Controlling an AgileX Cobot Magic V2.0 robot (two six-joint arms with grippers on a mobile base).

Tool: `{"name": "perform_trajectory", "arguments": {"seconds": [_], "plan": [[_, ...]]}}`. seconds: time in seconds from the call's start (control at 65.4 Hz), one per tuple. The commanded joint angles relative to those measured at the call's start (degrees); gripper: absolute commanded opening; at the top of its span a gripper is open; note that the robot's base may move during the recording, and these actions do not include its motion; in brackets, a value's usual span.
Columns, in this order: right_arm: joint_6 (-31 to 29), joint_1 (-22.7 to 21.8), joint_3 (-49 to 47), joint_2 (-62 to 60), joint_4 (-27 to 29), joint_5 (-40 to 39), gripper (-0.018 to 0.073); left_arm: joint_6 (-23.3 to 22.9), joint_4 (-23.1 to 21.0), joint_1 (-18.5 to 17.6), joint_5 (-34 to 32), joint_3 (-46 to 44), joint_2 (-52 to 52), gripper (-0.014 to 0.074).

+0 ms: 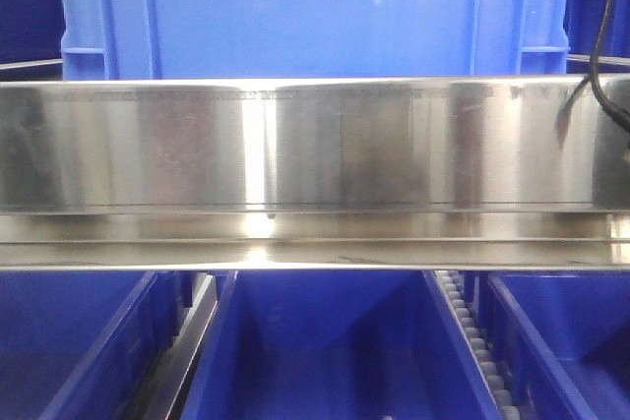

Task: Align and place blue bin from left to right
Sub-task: 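Grip the rim of the large blue bin with both grippers, then lift the blue bin up off the roller shelf with both grippers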

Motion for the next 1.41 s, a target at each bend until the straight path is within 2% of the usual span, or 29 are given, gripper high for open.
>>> {"name": "perform_trajectory", "arguments": {"seconds": [0.0, 0.061, 0.153, 0.245, 0.382, 0.642, 1.04, 1.391], "plan": [[-0.2, -0.4, -0.5, -0.3, -0.3, -0.7, 0.0035, -0.1, 0.4, 0.2, -0.4, -0.3, -0.2, 0.0379], [-0.2, -0.4, -0.5, -0.3, -0.3, -0.7, -0.0102, -0.1, 0.4, 0.2, -0.4, -0.3, -0.2, 0.0218], [-0.2, -0.4, -0.5, -0.3, -0.3, -0.7, -0.0070, -0.1, 0.3, 0.2, -0.4, -0.3, -0.2, -0.0051], [-0.2, -0.4, -0.5, -0.3, -0.3, -0.7, -0.0070, 0.0, 0.1, 0.2, -0.4, -0.3, -0.2, 0.0020], [-0.2, -0.4, -0.5, -0.3, -0.3, -0.7, -0.0070, 0.0, 0.1, 0.2, -0.4, -0.3, -0.2, -0.0009], [-0.2, -0.3, -0.5, -2.0, -0.3, -0.7, -0.0070, 0.0, 0.3, 0.2, -0.4, -0.4, -1.0, -0.0009], [-0.5, -0.3, -0.5, -9.8, -0.8, -0.7, -0.0070, 0.0, 0.4, 0.2, -0.4, -0.4, -7.5, -0.0009], [-0.7, -0.3, -0.5, -15.7, -0.8, -0.7, -0.0070, 0.0, 1.6, -1.7, -0.4, -0.4, -14.2, -0.0009]]}}
